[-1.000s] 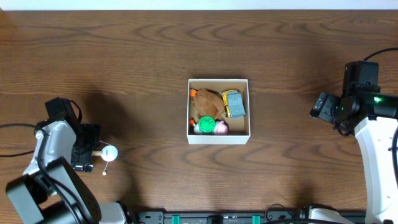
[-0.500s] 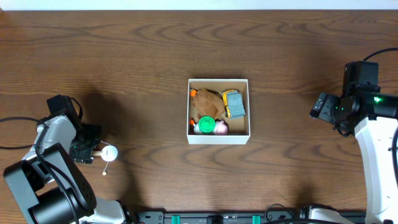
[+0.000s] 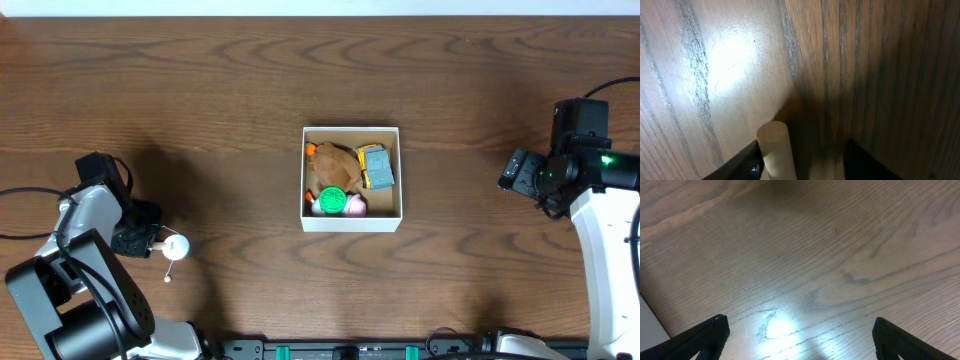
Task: Pack container
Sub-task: 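Move the left gripper to the white wooden stick toy and grasp it, then carry the white stick toy right and lower it into the box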
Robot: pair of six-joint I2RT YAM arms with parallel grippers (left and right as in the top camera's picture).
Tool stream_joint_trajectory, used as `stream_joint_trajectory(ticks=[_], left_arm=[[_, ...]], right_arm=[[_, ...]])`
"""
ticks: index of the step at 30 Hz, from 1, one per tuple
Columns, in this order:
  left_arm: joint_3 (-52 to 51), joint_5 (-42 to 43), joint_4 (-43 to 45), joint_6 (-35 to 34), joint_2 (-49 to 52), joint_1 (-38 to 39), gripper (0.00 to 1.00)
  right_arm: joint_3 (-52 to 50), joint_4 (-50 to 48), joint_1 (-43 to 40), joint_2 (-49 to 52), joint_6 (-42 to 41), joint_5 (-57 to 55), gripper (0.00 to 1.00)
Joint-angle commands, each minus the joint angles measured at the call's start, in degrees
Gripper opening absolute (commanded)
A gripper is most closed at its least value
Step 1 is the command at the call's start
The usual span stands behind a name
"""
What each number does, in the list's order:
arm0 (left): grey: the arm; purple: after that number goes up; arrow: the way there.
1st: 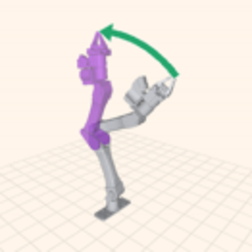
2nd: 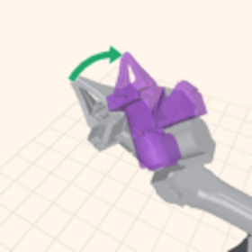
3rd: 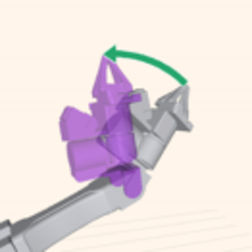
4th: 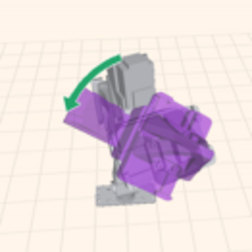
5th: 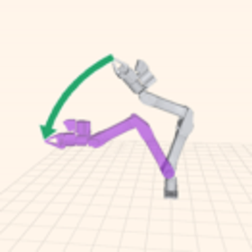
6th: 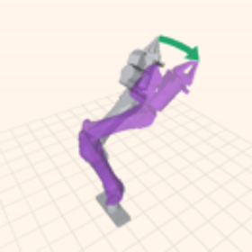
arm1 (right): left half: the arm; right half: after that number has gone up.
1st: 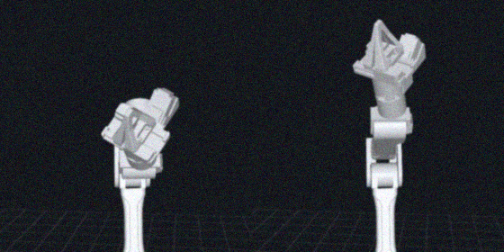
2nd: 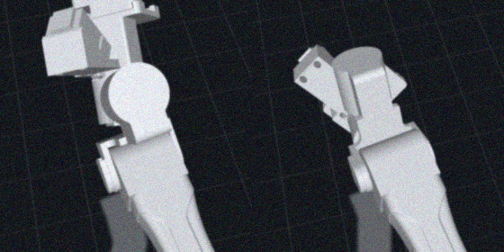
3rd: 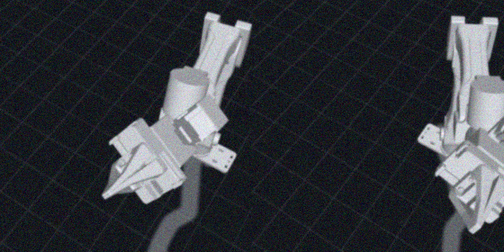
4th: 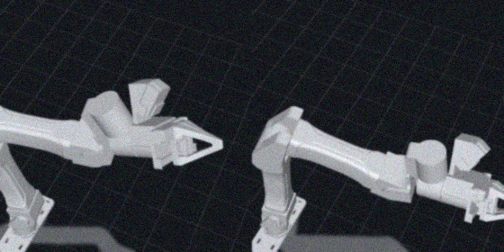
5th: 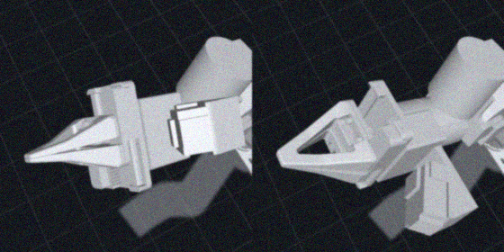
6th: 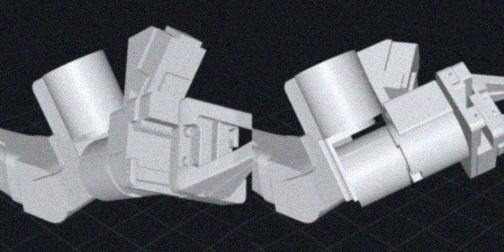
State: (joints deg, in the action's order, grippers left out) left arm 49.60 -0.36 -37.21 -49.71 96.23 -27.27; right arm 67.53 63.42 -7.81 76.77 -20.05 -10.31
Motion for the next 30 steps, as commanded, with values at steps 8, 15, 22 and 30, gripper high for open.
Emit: stream_joint_trajectory(ticks=[8, 15, 22, 30], left_arm=[[-1.8, -1.5, -1.2, 0.2, 2.7, -0.3, 0.31], [-1.7, -1.5, -1.2, 0.4, 2.3, -0.3, 0.31], [0.8, -1.5, -1.5, 5.0, -2.3, 1.8, 0.11], [7.0, -1.4, -5.3, 9.4, -14.5, 13.5, 0.06]], right_arm=[[-0.3, 0.1, -0.5, 0.2, 0.9, -0.4, 0.94], [-0.3, -0.2, -0.5, 0.2, 0.9, -0.4, 0.95], [-0.3, -0.2, -0.5, 0.2, 0.9, -0.4, 0.95], [-0.3, -0.2, -0.5, 0.2, 0.9, -0.3, 0.95]])
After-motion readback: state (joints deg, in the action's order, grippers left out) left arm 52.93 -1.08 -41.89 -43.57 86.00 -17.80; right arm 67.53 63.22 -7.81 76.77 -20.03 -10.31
